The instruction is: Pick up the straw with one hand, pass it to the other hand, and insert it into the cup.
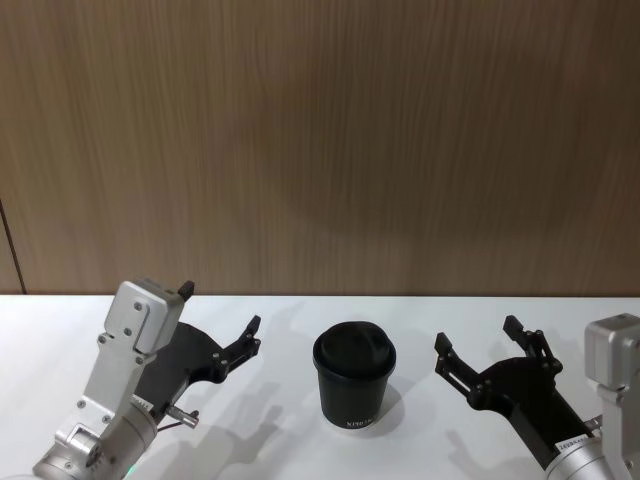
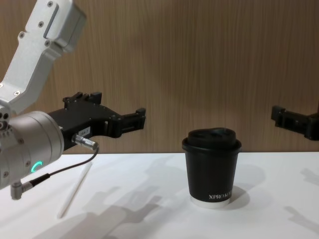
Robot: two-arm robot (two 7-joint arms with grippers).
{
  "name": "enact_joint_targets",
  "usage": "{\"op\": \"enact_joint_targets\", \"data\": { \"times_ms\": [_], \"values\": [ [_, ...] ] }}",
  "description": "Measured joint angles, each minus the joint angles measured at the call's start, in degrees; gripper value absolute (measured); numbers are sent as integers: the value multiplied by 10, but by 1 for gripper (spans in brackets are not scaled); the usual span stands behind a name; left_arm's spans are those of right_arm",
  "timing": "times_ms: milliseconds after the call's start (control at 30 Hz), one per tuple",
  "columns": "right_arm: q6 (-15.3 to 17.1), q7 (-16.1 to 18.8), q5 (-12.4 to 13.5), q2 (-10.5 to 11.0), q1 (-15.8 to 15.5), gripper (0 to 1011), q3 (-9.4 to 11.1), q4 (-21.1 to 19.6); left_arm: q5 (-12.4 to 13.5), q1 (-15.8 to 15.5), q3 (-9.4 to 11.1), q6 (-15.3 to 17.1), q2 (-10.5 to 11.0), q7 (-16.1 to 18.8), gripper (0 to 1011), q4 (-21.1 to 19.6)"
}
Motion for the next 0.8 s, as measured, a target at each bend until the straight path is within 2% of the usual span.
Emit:
{"op": "enact_joint_targets", "data": {
  "times_ms": [800],
  "values": [
    [0,0,0,0,0,1001,0,0,0,0,0,0,0,0,1003,0]
  ]
}}
